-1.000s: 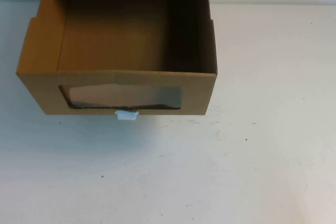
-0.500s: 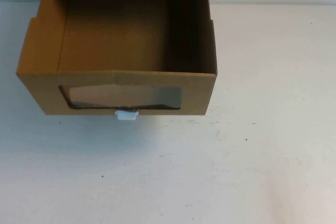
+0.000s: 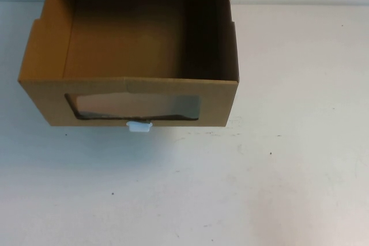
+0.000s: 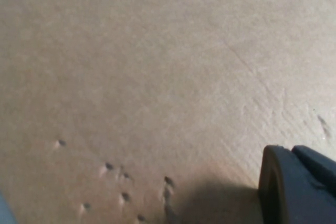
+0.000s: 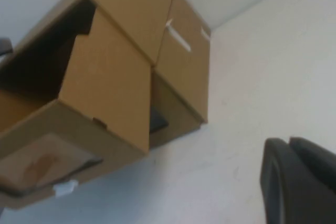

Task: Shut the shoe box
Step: Close the shoe box with your right arm

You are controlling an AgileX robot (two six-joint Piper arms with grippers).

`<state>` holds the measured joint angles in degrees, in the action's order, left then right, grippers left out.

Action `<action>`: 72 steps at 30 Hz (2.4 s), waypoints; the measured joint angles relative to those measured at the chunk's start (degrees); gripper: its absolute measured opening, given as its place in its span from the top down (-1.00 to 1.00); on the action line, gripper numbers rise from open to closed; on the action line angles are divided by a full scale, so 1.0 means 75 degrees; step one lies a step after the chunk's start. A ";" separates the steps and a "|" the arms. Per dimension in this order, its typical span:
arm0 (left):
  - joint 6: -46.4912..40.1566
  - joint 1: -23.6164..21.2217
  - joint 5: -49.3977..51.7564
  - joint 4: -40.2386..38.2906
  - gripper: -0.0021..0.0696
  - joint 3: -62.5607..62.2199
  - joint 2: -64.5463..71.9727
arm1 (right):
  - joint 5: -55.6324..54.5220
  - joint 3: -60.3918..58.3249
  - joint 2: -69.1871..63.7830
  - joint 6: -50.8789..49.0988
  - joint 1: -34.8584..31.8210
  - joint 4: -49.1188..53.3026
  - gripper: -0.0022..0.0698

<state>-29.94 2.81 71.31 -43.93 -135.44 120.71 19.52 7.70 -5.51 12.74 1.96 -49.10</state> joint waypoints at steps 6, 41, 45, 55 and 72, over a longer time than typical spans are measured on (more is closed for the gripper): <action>0.0000 0.0000 0.0032 -0.0094 0.96 0.0000 0.0000 | 0.2603 0.2390 -0.2787 0.0018 0.0000 0.1112 0.97; 0.0000 0.0000 0.0045 -0.0333 0.96 0.0000 0.0000 | 0.0562 0.8583 -1.0694 -0.0489 0.5897 0.3407 0.97; 0.0000 0.0000 0.0045 -0.0333 0.96 0.0000 0.0000 | 0.0562 0.9061 -1.1215 -0.0489 0.5897 0.3463 0.97; 0.0000 0.0000 0.0049 -0.0333 0.96 0.0000 0.0000 | 0.0438 0.9625 -1.1747 -0.0489 0.5927 0.3681 0.97; 0.0018 0.0000 0.0049 -0.0333 0.96 0.0000 0.0000 | 0.0139 1.0415 -1.2224 -0.0488 0.4999 0.3698 0.97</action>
<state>-29.81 2.81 71.68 -46.43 -135.44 120.71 20.56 85.81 -97.18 9.08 39.45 -21.36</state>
